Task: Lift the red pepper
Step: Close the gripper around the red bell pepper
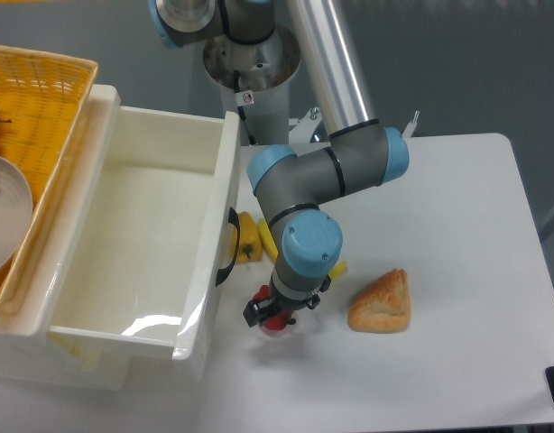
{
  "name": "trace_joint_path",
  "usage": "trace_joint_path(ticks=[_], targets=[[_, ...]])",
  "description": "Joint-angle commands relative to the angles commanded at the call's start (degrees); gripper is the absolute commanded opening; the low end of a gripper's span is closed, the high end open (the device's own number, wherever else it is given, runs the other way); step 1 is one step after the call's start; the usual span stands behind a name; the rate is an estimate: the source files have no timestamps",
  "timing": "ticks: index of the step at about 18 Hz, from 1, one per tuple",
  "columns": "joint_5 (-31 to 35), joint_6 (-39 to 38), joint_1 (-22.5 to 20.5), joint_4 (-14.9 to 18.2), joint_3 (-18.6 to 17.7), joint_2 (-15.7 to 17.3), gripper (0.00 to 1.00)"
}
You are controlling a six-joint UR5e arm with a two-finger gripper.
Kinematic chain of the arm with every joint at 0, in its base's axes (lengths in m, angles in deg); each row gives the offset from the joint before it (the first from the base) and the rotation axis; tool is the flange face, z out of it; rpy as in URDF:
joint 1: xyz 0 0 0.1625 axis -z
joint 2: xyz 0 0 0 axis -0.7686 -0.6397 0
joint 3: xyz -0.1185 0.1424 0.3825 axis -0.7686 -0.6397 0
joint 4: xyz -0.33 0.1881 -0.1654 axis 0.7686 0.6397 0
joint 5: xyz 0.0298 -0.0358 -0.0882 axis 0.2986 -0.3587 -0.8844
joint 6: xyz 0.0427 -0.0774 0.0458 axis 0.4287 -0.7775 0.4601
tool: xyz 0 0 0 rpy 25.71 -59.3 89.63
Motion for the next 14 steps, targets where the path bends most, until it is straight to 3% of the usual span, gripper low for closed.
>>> trace_joint_path(ticks=[14], targets=[[0.35, 0.18, 1.14, -0.26, -0.09, -1.23, 1.0]])
